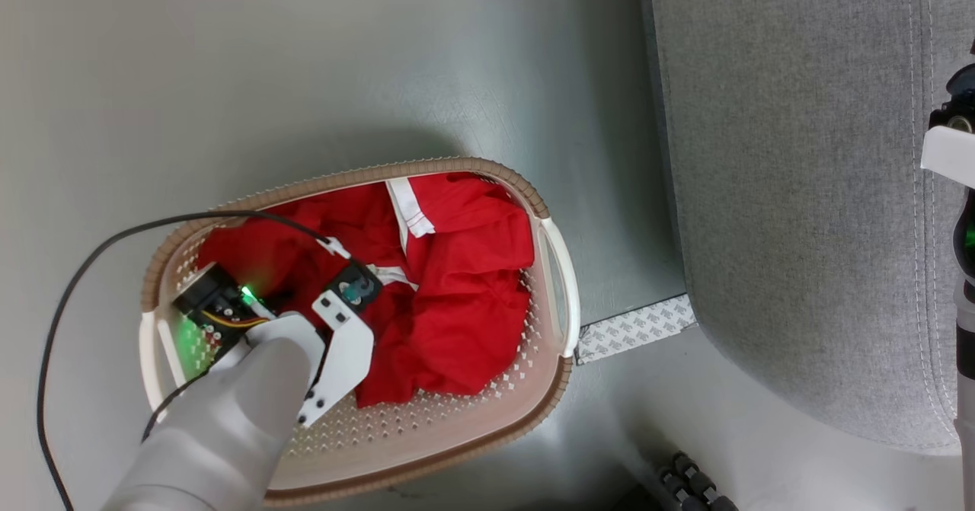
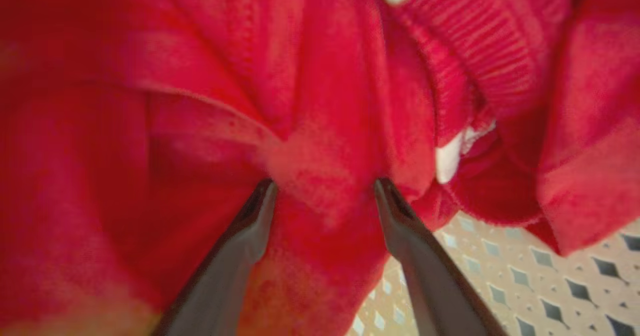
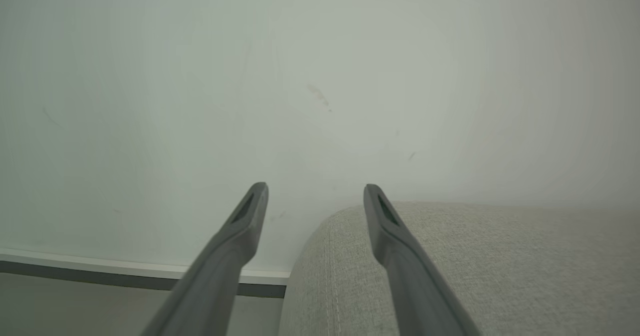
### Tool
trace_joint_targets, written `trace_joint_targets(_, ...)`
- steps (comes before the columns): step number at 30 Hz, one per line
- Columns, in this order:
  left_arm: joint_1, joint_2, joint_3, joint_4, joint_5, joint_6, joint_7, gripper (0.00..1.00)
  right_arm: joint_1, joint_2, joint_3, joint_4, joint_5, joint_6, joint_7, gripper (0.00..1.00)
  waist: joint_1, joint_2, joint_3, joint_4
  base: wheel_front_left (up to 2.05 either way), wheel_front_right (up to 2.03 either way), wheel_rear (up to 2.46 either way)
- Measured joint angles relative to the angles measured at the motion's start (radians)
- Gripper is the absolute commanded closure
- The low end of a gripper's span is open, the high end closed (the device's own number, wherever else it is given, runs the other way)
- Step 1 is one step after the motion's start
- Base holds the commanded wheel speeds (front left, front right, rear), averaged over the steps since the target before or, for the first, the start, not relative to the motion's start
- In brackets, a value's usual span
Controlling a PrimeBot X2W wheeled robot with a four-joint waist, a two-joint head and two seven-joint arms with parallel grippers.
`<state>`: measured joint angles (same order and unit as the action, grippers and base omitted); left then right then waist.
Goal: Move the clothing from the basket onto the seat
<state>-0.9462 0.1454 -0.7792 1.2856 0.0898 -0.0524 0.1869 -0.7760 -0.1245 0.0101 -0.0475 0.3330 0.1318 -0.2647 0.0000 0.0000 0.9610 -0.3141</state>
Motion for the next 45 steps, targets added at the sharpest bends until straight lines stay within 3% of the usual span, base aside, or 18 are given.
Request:
trace_joint_targets(8,-0.004,0.018,-0.055,0.000,0.033,-0.019,0.086,0.00,-0.001,0.006,-0.001,0.000,0.002,0.000,0.000,0.00,0.0000,0.0000,0.011,-0.010,0.00,0.00,0.00)
trace_joint_targets(9,-0.006,0.020,-0.060,0.000,0.034,-0.017,0.086,0.11,-0.001,0.007,-0.001,0.000,0.002,0.000,0.000,0.00,0.0000,0.0000,0.012,-0.011,0.00,0.00,0.00)
trace_joint_targets(11,-0.011,0.022,-0.066,0.000,0.038,-0.003,0.091,0.51,-0.001,0.008,-0.001,0.000,0.002,0.000,0.000,0.00,0.0000,0.0000,0.012,-0.013,0.00,0.00,0.00)
trace_joint_targets(12,-0.012,0.022,-0.068,0.000,0.038,0.001,0.095,0.62,-0.001,0.008,-0.001,0.001,0.002,0.000,0.000,0.00,0.0000,0.0000,0.012,-0.014,0.00,0.00,0.00)
trace_joint_targets(14,-0.012,0.017,-0.071,0.001,0.038,0.001,0.103,1.00,-0.001,0.008,-0.001,0.001,0.002,0.000,0.000,0.00,0.0000,0.0000,0.011,-0.015,0.00,0.00,0.00)
trace_joint_targets(28,-0.006,-0.043,-0.067,0.002,-0.018,-0.018,0.089,1.00,0.010,0.003,-0.009,0.019,0.001,0.000,0.000,0.00,-0.0001,0.0000,-0.051,0.001,0.00,0.00,0.00)
trace_joint_targets(45,0.163,-0.095,-0.057,-0.032,-0.130,-0.044,-0.139,1.00,0.115,-0.050,0.002,0.087,-0.024,0.000,0.000,0.00,-0.0001,0.0000,-0.307,0.067,0.00,0.00,0.00)
